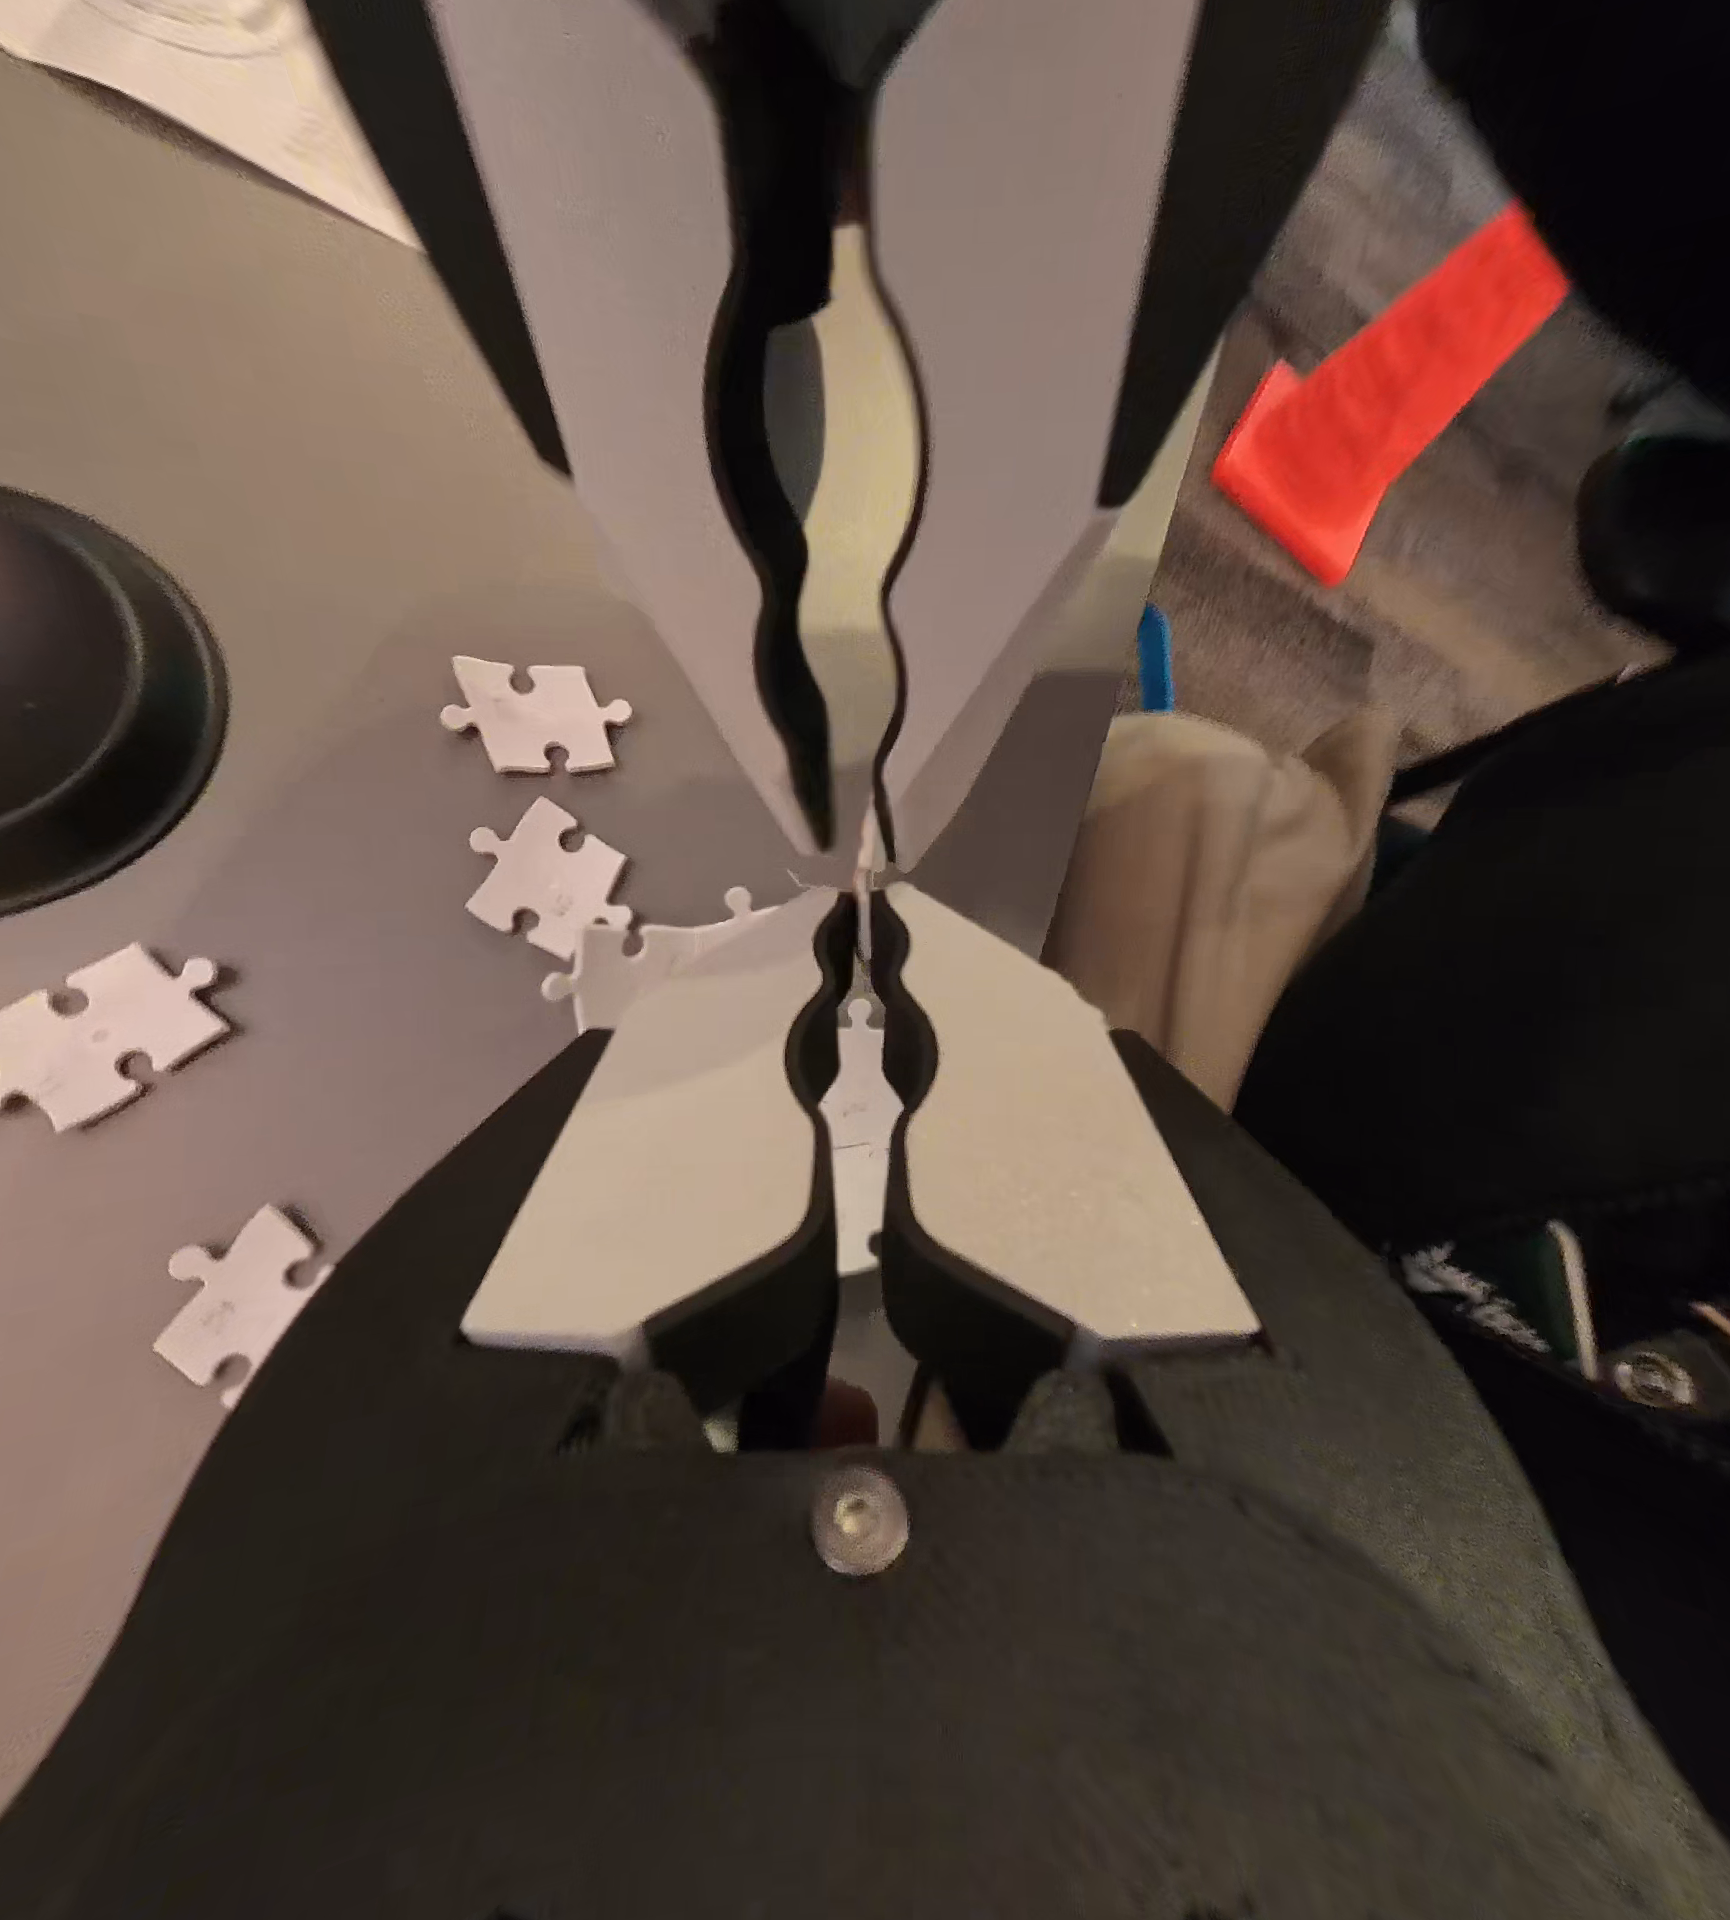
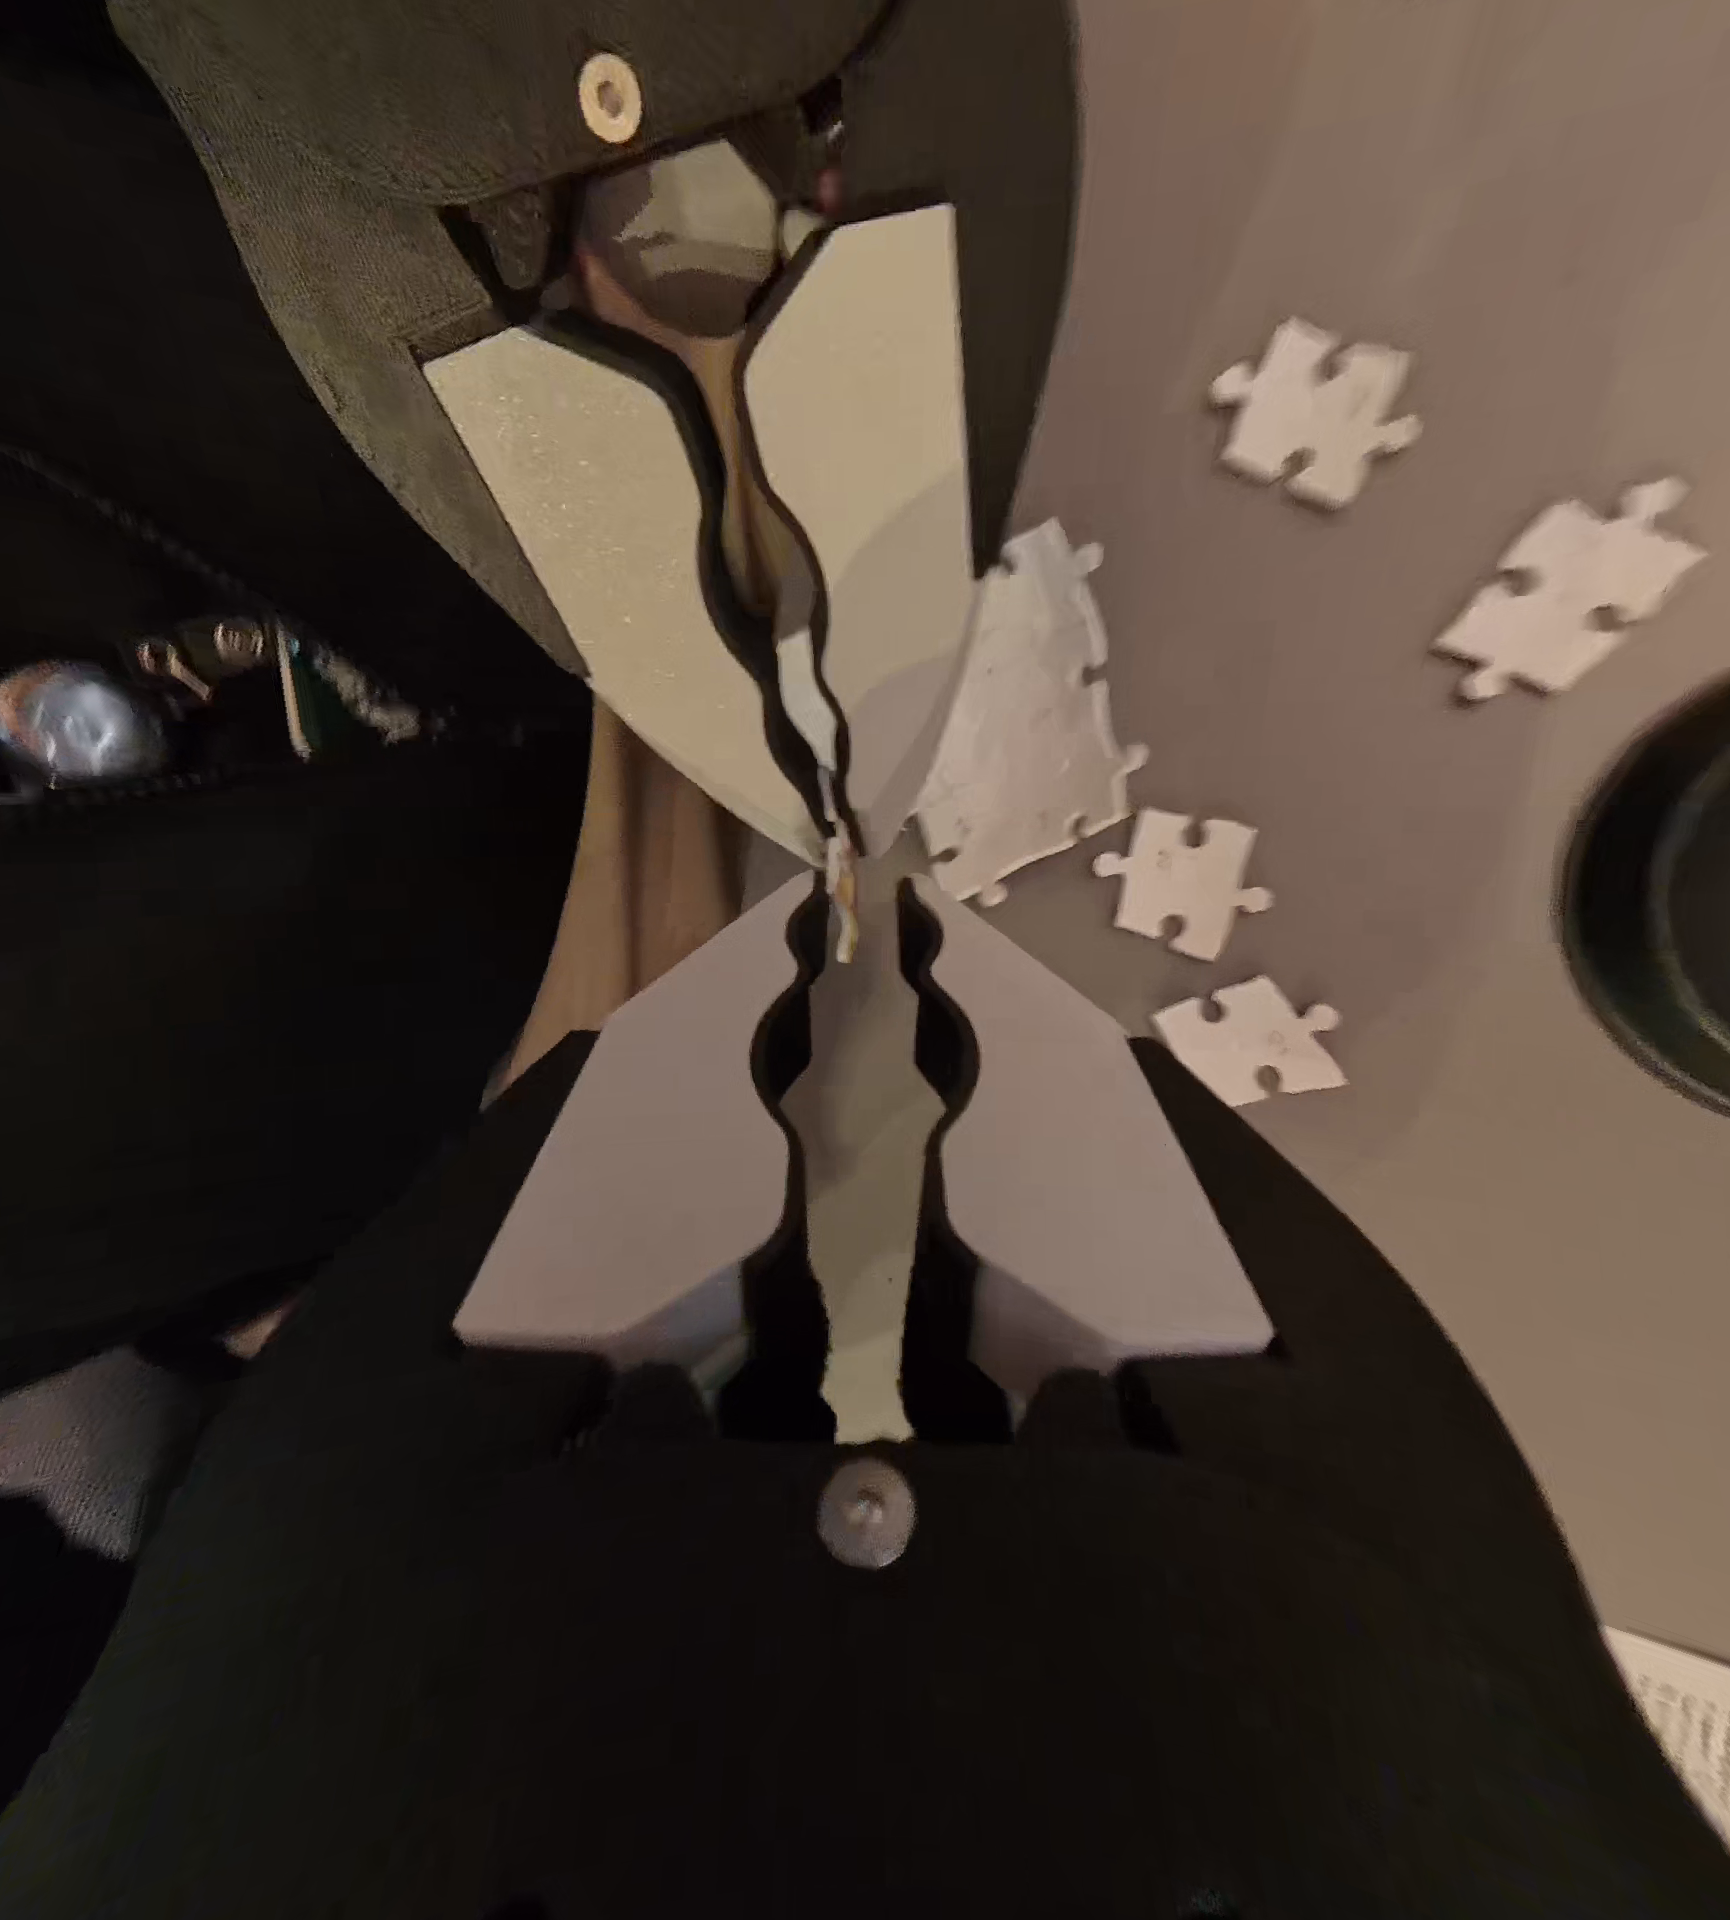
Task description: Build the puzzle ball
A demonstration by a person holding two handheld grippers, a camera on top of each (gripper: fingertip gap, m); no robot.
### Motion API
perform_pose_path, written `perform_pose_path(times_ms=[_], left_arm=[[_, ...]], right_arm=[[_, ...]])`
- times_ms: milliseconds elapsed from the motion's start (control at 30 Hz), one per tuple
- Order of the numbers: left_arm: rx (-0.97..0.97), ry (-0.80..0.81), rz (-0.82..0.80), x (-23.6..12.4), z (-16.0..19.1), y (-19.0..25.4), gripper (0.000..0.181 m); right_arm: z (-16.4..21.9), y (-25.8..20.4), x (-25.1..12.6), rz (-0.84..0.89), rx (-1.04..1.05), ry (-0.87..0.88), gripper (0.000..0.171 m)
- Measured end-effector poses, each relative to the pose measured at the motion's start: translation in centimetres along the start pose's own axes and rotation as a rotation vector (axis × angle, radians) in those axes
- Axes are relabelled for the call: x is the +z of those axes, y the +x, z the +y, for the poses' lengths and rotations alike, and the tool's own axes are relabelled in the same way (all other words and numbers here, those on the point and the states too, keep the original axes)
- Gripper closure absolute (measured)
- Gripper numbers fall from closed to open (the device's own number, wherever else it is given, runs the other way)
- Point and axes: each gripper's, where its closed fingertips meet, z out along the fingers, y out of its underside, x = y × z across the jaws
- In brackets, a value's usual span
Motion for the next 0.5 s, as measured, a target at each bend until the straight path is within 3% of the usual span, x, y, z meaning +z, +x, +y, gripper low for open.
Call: perform_pose_path(times_ms=[33,67,133,500], left_arm=[[-0.049,0.038,0.014,-0.5,-0.3,-0.2,0.179],[-0.099,0.087,0.034,-1.1,-0.7,-0.3,0.179],[-0.203,0.201,0.088,-2.2,-1.7,-0.4,0.179],[-0.420,0.549,0.266,-5.4,-4.5,-0.1,0.179]], right_arm=[[-0.5,0.4,-0.6,0.025,0.018,0.047,0.156],[-0.9,0.5,-1.2,0.032,0.039,0.097,0.154],[-1.8,0.0,-2.3,0.007,0.078,0.229,0.169],[-4.5,-1.1,-4.7,-0.072,0.217,0.734,0.170]])
